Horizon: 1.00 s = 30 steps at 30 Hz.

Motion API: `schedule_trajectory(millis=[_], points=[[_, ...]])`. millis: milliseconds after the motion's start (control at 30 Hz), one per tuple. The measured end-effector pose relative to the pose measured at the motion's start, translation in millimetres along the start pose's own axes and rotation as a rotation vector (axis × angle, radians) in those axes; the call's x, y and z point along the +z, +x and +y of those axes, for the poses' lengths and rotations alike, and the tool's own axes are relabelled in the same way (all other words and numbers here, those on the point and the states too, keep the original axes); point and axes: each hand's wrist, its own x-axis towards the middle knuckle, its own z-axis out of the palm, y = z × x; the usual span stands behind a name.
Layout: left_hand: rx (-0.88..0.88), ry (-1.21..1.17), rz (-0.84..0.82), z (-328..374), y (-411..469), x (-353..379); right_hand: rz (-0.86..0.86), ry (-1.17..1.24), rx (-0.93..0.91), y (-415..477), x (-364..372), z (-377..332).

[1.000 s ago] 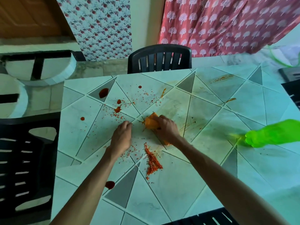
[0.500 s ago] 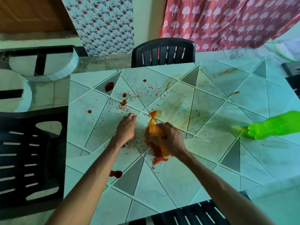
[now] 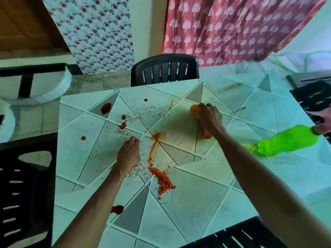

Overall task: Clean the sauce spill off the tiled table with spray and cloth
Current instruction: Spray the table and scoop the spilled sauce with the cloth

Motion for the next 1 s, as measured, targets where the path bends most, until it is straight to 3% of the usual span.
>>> schedule_trajectory(millis=[233,600,700,1000], points=[[-0.004,-0.023,0.012,4,-1,1,-0.17,-0.004,-0.073,-11,25,-9],[-0.001,-0.021,0.011,6,-2,-4,-0.344,0.153,-0.323,-160,43,-80],[-0.019,-0.013,0.048,10,-4,-1,-0.371,0.261,-0.29,-177,27,-76],[-0.094,0.018,0.116,28,-3,6,-0.108,0.571,0.107,-130,-52,16]])
